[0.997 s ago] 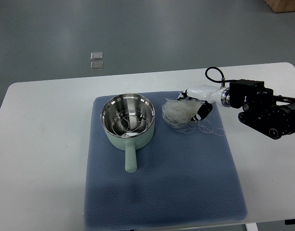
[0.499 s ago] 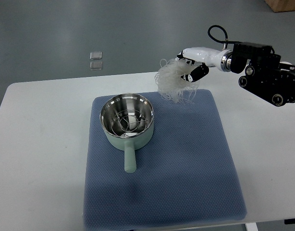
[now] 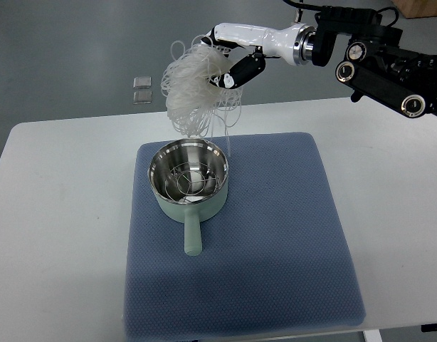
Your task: Put vermicelli into pot with right hand
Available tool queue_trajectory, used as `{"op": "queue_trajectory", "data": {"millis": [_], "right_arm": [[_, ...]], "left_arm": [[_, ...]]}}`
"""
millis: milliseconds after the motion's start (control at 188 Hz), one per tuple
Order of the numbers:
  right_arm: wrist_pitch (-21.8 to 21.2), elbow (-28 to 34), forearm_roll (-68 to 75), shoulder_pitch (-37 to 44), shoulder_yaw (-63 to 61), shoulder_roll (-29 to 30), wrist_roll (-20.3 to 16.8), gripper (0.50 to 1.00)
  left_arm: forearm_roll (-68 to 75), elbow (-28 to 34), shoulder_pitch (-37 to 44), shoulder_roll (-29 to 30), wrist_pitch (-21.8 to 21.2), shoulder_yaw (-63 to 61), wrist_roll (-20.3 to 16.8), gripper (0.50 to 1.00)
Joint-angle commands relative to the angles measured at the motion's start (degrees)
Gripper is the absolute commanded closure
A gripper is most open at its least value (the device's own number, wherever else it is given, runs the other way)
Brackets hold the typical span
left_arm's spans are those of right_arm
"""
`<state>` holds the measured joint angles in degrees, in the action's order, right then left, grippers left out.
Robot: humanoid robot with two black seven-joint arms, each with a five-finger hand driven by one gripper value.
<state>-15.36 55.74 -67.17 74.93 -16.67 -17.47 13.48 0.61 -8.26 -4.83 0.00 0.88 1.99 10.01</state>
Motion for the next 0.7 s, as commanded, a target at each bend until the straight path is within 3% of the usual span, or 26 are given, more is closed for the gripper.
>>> {"op": "queue_trajectory", "data": {"millis": [0,80,85,90,95,101,106,111,117,138,271,345,536,695], "right_arm": [[-0.02,0.42,-0.42,-1.46,0.33,2.96,0.5,1.0],[0.51,-0.02,-0.86,-3.48,0.59,3.93,0.59,0.993],[0.59,-0.11,-0.86,-3.83,0.59,4.02,0.59,0.933],[0.6,-0.11,-0.86,-3.83,0.59,4.02,0.59,0.932],[0.6,-0.19,-0.94,-4.27,0.59,4.11,0.59,0.878],[0.6,-0.19,-0.95,-4.27,0.59,4.11,0.59,0.877],[0.6,-0.28,-0.95,-4.53,0.59,4.11,0.59,0.83],[0.6,-0.28,-0.95,-4.53,0.59,4.11,0.59,0.83],[0.6,-0.46,-1.03,-4.88,0.59,4.11,0.59,0.783],[0.68,-0.63,-1.21,-5.58,0.59,4.11,0.59,0.726],[0.68,-0.72,-1.38,-8.05,0.41,3.76,0.59,0.646],[0.77,-0.81,-1.3,-8.4,-0.38,3.14,0.59,0.605],[1.56,-1.25,-0.07,-8.49,-5.39,0.85,0.5,0.605],[2.09,-5.55,2.92,-12.62,-15.05,-0.29,-0.29,0.605]], "left_arm": [[0.0,0.0,0.0,0.0,0.0,0.03,0.01,0.5],[0.0,0.0,0.0,0.0,0.0,0.03,0.01,0.5],[0.0,0.0,0.0,0.0,0.0,0.03,0.01,0.5],[0.0,0.0,0.0,0.0,0.0,0.03,0.01,0.5],[0.0,0.0,0.0,0.0,0.0,0.03,0.01,0.5],[0.0,0.0,0.0,0.0,0.0,0.03,0.01,0.5],[0.0,0.0,0.0,0.0,0.0,0.11,0.01,0.5],[0.0,0.0,0.0,0.0,0.0,0.12,0.01,0.5],[0.0,0.0,0.0,0.0,0.0,0.12,0.01,0.5],[0.0,0.0,0.0,0.0,0.0,0.12,0.01,0.5],[0.0,0.09,0.0,0.0,0.0,0.12,0.01,0.5],[0.0,0.09,0.0,0.0,0.0,0.12,0.01,0.5],[0.0,0.09,0.0,0.0,0.0,0.03,-0.08,0.5],[0.0,0.09,-0.09,0.0,0.0,0.03,-0.08,0.5]]}}
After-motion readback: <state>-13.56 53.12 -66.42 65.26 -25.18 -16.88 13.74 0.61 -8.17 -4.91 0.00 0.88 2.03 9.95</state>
